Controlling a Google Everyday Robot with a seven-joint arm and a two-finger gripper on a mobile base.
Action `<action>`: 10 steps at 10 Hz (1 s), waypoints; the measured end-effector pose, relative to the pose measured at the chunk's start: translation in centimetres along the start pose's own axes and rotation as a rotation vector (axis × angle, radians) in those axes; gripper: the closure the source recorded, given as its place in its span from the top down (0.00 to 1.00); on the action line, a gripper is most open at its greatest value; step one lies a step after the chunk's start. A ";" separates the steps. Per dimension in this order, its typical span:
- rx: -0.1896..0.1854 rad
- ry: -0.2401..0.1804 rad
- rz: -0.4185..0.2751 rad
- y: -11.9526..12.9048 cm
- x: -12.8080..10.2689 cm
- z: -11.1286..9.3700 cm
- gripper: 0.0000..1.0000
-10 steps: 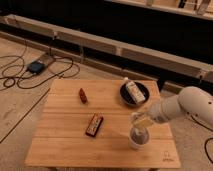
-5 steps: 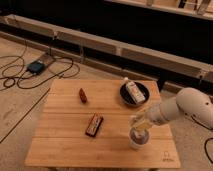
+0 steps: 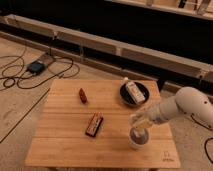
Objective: Place the white sponge in the ceramic cup
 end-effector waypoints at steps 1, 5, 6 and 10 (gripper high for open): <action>0.002 0.002 0.000 0.0 -0.1 0.0 0.80; 0.007 0.012 0.003 0.0 -0.2 0.2 0.80; 0.006 0.016 0.004 0.0 -0.2 0.2 0.80; -0.004 0.035 0.015 0.5 0.3 0.0 0.80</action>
